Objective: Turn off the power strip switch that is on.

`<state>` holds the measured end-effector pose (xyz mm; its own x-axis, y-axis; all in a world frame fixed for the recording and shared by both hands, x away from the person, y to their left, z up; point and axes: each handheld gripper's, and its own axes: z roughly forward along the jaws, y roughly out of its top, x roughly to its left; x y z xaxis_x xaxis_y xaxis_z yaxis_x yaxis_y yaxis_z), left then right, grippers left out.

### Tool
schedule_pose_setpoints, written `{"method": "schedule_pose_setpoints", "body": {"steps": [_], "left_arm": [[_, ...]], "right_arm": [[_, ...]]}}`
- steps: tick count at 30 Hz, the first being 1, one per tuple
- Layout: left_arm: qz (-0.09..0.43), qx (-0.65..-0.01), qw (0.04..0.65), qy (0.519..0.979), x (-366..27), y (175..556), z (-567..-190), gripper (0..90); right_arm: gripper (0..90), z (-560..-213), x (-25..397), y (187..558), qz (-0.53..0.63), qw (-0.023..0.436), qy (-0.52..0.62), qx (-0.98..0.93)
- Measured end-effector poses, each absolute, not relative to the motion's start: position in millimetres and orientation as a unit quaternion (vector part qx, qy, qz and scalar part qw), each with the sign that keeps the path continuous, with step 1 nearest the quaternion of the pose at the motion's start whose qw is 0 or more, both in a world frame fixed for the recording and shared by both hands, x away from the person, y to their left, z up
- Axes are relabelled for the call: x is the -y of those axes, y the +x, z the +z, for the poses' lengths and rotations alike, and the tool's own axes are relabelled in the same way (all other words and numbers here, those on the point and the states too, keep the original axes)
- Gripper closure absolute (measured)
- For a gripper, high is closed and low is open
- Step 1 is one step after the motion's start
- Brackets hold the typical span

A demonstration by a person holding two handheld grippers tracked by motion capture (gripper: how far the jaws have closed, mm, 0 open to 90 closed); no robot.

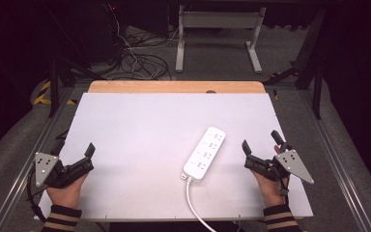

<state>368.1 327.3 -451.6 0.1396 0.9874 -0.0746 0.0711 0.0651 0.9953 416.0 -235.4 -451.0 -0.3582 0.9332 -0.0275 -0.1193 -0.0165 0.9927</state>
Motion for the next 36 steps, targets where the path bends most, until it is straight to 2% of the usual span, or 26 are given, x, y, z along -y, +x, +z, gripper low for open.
{"method": "schedule_pose_setpoints", "body": {"steps": [36], "left_arm": [[0.424, -0.491, 0.541, 0.535, -325.5, 369.8, -453.1, 0.0]], "right_arm": [[1.1, -452.6, 232.2, 417.4, 0.604, 0.423, 0.363, -0.57]]}}
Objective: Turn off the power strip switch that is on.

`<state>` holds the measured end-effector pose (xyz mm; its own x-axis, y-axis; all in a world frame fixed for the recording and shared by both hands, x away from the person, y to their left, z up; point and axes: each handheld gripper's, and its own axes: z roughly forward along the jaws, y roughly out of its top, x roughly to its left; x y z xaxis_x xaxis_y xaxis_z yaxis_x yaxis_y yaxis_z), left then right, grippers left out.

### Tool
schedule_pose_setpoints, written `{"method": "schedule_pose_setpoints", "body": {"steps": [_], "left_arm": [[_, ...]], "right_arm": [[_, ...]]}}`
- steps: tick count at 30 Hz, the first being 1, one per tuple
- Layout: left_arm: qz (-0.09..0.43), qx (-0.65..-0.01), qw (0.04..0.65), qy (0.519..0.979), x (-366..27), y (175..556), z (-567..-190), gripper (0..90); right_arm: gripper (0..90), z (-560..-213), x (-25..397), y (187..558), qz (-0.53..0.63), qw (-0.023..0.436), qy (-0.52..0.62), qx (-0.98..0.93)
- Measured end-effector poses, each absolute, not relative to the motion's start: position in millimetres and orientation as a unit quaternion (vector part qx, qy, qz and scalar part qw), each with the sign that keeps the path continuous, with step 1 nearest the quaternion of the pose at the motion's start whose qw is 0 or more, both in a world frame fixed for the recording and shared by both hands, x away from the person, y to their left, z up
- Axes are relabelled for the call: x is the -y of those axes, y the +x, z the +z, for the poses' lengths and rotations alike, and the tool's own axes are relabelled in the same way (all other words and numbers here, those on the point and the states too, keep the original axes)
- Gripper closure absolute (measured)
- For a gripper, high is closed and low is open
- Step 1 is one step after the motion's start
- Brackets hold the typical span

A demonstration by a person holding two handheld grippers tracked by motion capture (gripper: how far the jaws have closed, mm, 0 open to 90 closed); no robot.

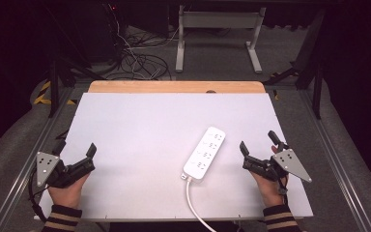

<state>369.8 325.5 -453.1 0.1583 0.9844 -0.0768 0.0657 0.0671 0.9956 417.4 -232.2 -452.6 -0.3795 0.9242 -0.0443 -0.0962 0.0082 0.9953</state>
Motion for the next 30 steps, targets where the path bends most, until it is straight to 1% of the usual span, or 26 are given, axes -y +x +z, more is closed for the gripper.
{"method": "schedule_pose_setpoints", "body": {"steps": [30], "left_arm": [[0.424, -0.493, 0.536, 0.539, -324.3, 371.6, -453.0, 0.1]], "right_arm": [[1.4, -454.2, 231.1, 417.2, 0.593, 0.424, 0.361, -0.581]]}}
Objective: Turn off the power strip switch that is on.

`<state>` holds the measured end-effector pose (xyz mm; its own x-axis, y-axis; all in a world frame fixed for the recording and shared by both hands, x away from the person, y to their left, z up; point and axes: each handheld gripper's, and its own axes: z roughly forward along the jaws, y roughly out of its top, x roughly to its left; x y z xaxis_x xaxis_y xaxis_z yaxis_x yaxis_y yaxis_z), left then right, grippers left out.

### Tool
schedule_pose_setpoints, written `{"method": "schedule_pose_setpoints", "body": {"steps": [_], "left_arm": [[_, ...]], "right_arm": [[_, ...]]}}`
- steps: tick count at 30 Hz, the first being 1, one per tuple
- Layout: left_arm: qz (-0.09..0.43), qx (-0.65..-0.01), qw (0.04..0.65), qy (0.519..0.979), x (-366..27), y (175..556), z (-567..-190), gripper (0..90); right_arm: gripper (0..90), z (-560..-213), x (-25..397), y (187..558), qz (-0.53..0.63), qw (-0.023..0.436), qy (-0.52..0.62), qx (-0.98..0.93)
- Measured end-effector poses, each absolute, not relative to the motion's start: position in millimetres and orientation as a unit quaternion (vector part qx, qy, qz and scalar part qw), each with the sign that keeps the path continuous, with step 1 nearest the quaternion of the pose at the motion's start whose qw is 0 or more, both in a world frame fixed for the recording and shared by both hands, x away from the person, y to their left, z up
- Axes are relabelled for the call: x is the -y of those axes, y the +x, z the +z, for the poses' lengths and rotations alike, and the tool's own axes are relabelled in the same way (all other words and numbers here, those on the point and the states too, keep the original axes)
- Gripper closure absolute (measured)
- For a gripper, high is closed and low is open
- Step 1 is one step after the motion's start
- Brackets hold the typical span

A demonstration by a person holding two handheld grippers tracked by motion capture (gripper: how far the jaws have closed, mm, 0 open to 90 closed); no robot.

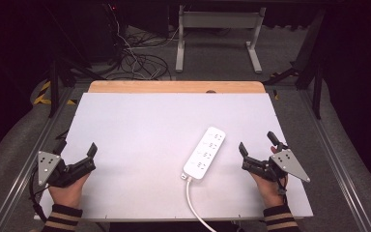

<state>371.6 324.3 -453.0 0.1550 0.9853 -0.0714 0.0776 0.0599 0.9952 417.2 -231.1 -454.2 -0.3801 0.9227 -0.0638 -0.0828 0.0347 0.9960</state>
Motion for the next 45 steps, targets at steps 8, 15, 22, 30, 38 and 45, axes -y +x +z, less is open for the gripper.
{"method": "schedule_pose_setpoints", "body": {"steps": [8, 15, 22, 30, 38, 45], "left_arm": [[0.425, -0.492, 0.536, 0.539, -323.7, 371.3, -452.9, 0.1], [0.425, -0.492, 0.536, 0.539, -323.7, 371.3, -453.0, 0.1], [0.425, -0.491, 0.535, 0.541, -323.6, 371.4, -453.1, 0.1], [0.425, -0.492, 0.534, 0.541, -323.5, 371.3, -453.2, 0.1], [0.424, -0.492, 0.535, 0.541, -323.7, 371.3, -453.3, 0.2], [0.425, -0.492, 0.535, 0.54, -324.0, 371.1, -453.2, 0.2]], "right_arm": [[1.4, -454.2, 231.3, 417.0, 0.592, 0.424, 0.362, -0.582], [1.5, -454.4, 231.3, 417.3, 0.592, 0.423, 0.364, -0.582], [1.5, -454.5, 231.2, 417.5, 0.591, 0.422, 0.364, -0.583], [1.5, -454.4, 231.2, 417.5, 0.592, 0.422, 0.363, -0.582], [1.4, -454.6, 231.2, 417.7, 0.591, 0.421, 0.364, -0.584], [1.3, -454.7, 231.2, 417.7, 0.592, 0.42, 0.365, -0.583]]}}
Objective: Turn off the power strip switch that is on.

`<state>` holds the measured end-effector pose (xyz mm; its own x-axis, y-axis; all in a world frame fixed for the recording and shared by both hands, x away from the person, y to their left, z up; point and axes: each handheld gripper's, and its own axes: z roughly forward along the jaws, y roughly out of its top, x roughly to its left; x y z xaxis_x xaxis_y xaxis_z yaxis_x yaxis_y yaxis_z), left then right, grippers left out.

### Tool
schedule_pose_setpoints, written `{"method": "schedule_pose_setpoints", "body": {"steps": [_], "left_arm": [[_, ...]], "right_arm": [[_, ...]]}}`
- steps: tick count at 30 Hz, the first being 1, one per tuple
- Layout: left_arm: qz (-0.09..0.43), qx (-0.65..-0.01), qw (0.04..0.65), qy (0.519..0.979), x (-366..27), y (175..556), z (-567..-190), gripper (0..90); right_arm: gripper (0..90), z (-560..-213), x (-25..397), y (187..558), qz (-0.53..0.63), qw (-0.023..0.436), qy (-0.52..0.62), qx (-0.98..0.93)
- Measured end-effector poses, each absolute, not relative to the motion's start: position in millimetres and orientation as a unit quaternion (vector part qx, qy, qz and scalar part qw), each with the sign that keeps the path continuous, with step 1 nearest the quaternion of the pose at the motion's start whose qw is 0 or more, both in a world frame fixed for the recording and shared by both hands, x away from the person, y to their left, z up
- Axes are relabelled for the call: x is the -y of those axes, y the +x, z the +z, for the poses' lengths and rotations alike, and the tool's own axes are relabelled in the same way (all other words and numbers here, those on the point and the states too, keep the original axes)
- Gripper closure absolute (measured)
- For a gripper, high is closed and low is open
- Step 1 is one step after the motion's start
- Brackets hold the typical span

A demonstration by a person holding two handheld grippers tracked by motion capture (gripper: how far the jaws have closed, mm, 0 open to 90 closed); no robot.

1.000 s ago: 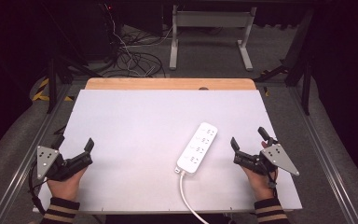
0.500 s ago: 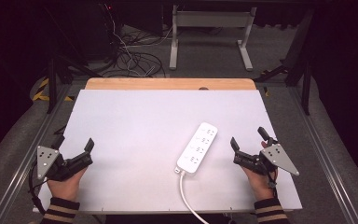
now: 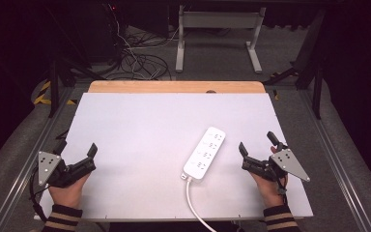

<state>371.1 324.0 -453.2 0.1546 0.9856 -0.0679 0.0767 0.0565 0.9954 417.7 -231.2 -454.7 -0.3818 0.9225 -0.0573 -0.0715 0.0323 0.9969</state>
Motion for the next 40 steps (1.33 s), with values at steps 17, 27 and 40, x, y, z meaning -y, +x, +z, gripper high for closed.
{"method": "schedule_pose_setpoints", "body": {"steps": [17, 27, 40], "left_arm": [[0.424, -0.493, 0.534, 0.54, -324.5, 371.3, -453.2, 0.2], [0.423, -0.493, 0.535, 0.54, -323.7, 371.8, -453.1, 0.2], [0.422, -0.491, 0.537, 0.541, -323.3, 372.7, -453.4, 0.2]], "right_arm": [[1.3, -454.9, 231.2, 418.1, 0.592, 0.418, 0.366, -0.583], [1.3, -455.0, 231.6, 417.4, 0.591, 0.42, 0.366, -0.584], [1.3, -455.6, 231.4, 418.6, 0.591, 0.417, 0.365, -0.585]]}}
